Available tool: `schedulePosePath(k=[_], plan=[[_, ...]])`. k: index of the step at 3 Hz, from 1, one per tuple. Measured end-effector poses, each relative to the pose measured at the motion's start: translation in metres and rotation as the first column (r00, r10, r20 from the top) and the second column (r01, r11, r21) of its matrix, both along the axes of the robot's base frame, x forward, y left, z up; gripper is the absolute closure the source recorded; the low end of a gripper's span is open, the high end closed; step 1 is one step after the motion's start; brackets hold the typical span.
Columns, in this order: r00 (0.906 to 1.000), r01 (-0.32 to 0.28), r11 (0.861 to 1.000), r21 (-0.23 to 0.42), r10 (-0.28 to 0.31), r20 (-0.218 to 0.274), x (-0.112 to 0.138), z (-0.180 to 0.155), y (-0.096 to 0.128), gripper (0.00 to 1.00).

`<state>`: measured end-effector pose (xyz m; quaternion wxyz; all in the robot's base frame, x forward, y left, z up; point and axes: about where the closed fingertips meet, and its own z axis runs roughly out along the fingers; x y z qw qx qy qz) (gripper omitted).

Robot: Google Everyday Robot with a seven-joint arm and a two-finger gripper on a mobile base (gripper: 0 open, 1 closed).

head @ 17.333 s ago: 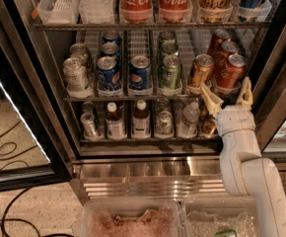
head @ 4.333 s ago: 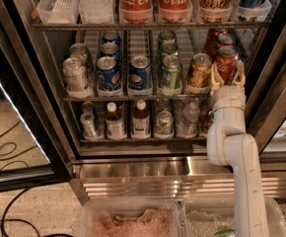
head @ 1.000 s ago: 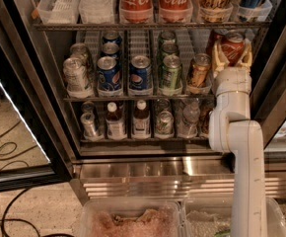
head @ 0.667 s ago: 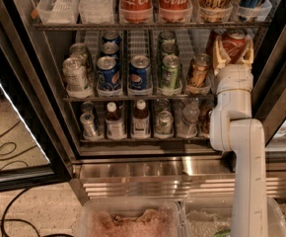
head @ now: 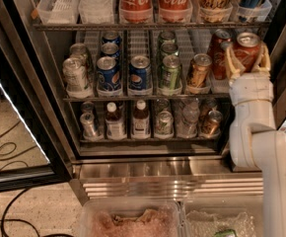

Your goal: Pick coke can from middle shelf of fridge

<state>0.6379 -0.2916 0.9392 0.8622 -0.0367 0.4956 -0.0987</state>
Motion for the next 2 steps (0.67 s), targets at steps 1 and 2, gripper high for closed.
schedulePosePath(k=[1,2], plan=[[0.9972,0.023,0.999,-0.047,-0.026,-0.070,-0.033,-0.016,-0.023,1.00],[0.9887,0.014,0.996,-0.084,-0.027,-0.147,-0.062,-0.037,-0.039,1.00]])
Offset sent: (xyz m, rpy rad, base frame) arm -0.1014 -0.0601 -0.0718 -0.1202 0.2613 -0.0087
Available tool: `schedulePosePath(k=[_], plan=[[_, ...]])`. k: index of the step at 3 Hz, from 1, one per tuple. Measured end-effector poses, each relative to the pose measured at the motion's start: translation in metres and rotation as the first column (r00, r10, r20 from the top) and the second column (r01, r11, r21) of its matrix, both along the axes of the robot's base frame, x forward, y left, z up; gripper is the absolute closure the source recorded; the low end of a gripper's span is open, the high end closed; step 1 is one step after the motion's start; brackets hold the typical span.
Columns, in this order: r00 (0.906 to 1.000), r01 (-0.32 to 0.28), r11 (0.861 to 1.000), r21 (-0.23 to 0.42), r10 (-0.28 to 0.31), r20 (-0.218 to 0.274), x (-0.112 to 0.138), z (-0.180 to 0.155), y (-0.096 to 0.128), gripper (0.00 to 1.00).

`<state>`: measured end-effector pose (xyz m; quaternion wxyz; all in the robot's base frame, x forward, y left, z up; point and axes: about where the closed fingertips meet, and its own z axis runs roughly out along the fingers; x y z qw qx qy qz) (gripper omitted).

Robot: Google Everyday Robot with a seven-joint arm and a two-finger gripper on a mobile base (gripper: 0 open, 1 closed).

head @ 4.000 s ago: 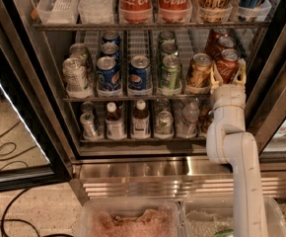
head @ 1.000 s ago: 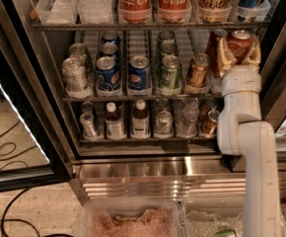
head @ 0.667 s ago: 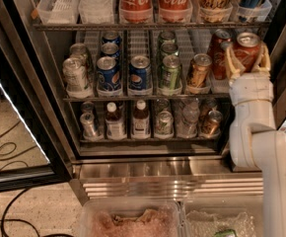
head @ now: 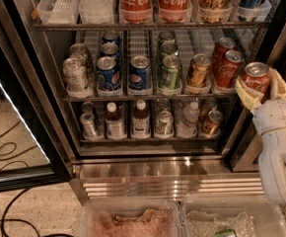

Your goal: Pick coke can from middle shelf of fridge

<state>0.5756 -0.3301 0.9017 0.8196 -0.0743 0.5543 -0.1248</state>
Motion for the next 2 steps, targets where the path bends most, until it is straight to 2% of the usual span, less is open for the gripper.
schedulePosePath(k=[1,2], plan=[[0.9968,-0.015,1.000,-0.019,0.014,-0.079,-0.031,-0.019,-0.034,1.00],[0.9913,-0.077,0.995,-0.056,0.071,-0.111,-0.035,-0.025,-0.020,1.00]])
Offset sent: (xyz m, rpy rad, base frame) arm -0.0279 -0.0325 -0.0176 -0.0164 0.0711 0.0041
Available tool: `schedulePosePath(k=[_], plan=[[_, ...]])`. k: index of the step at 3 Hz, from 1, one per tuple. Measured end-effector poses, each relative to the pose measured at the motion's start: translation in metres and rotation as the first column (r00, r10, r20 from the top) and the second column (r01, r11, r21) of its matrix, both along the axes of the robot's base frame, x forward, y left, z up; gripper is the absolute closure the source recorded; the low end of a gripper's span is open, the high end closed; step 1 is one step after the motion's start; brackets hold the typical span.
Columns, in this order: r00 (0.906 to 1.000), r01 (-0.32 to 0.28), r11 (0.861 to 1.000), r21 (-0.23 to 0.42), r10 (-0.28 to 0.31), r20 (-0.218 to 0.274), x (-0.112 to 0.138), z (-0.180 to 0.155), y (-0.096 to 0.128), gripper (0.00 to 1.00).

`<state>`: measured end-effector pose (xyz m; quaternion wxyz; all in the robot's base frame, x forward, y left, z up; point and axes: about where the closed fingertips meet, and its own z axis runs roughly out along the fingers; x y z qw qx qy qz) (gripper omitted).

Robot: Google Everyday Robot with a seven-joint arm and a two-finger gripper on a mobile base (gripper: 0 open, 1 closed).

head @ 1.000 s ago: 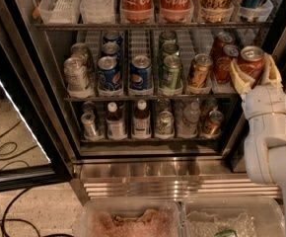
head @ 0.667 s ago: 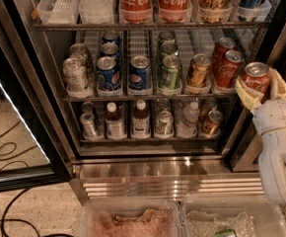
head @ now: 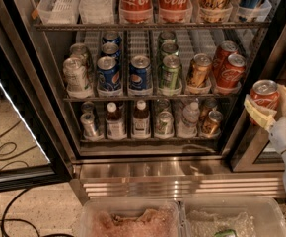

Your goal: Pick coke can from middle shelf of fridge

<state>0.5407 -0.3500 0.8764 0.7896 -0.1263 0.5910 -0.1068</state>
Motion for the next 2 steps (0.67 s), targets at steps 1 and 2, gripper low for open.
schedulePosePath(k=[1,2], plan=[[1.0000,-0.001,1.000,-0.001,0.001,0.000,0.000,0.000,0.000,1.00],[0.9977,-0.068,0.998,-0.019,0.067,-0.010,-0.012,-0.003,0.012,1.00]])
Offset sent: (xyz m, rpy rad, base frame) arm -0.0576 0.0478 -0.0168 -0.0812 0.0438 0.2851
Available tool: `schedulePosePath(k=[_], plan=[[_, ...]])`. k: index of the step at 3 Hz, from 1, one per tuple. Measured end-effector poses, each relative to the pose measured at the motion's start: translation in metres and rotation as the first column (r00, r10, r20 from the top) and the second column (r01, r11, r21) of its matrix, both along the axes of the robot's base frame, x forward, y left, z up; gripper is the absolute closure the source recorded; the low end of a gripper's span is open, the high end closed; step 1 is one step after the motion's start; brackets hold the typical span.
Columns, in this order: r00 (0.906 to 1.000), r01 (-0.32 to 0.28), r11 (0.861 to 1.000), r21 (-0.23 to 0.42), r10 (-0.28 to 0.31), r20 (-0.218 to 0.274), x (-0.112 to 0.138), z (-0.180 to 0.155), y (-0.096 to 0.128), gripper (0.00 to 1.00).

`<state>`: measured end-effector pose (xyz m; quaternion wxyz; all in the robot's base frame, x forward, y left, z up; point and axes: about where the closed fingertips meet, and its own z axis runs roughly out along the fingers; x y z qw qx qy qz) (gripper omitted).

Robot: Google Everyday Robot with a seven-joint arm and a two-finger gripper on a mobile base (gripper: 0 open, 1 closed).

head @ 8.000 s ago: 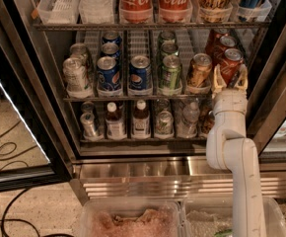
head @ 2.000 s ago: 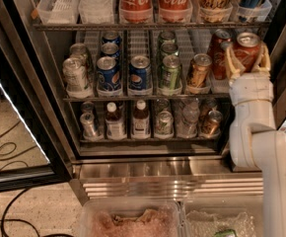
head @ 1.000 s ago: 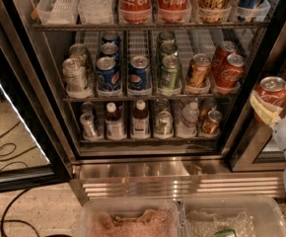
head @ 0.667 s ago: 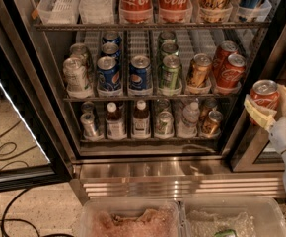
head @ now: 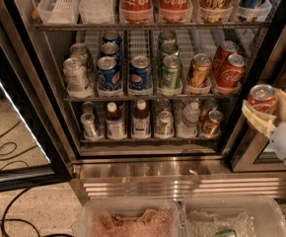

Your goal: Pick coke can from middle shelf of fridge

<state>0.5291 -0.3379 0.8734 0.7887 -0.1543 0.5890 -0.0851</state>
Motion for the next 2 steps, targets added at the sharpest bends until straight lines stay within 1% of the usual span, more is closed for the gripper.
schedulePosePath(k=[1,2], plan=[[0.9946,-0.088,0.996,0.031,0.090,-0.052,-0.051,-0.014,0.025,1.00],[0.9888,-0.091,0.994,0.055,0.097,-0.114,-0.124,-0.048,0.054,1.00]])
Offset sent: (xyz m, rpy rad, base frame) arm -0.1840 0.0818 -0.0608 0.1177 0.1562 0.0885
